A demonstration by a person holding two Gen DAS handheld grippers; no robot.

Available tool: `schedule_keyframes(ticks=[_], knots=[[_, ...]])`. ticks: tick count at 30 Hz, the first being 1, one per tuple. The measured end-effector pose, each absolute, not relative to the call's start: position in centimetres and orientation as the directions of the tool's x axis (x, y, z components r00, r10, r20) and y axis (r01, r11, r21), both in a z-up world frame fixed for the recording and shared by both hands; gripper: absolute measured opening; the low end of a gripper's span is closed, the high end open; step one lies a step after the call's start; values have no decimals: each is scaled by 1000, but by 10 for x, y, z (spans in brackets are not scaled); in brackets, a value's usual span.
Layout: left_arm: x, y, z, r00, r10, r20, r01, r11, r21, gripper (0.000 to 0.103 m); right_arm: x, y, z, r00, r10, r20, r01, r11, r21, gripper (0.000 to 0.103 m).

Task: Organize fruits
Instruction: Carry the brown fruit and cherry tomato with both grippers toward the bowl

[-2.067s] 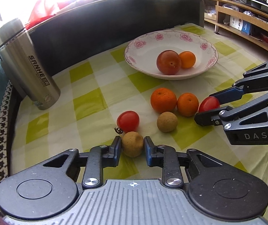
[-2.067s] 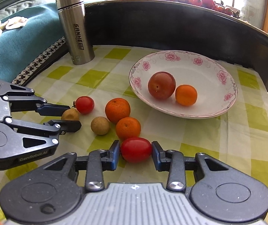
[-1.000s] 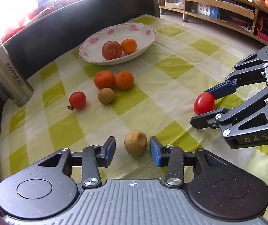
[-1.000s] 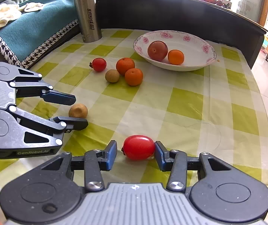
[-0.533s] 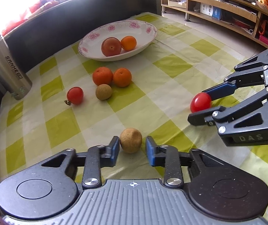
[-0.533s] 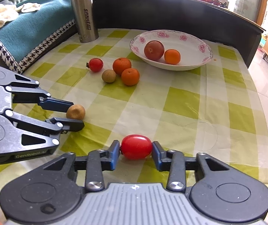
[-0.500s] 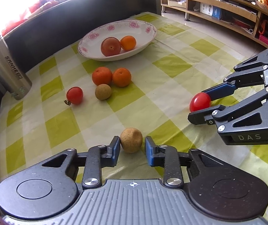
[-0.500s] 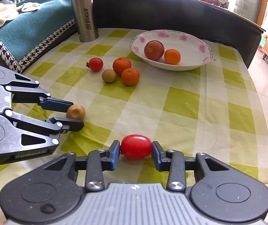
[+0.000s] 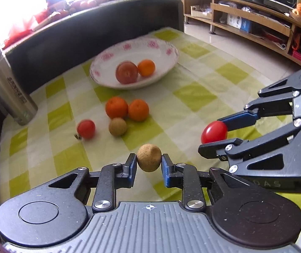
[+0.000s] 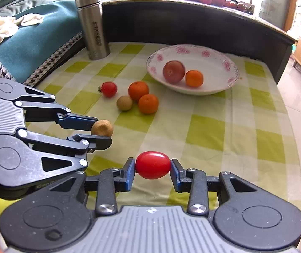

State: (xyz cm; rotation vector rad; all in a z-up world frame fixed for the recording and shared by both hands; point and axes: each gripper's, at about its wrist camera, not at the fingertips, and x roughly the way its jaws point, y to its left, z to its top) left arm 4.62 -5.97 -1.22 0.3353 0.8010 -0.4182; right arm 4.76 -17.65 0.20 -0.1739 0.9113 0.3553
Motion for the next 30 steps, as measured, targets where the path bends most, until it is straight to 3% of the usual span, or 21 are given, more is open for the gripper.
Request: schedule_keyframes(ticks=[30], knots=[[119,-69,31,710,-263,-653,424,900,98,31,120,-189,39,668,176,-723,-246,969,9,41]])
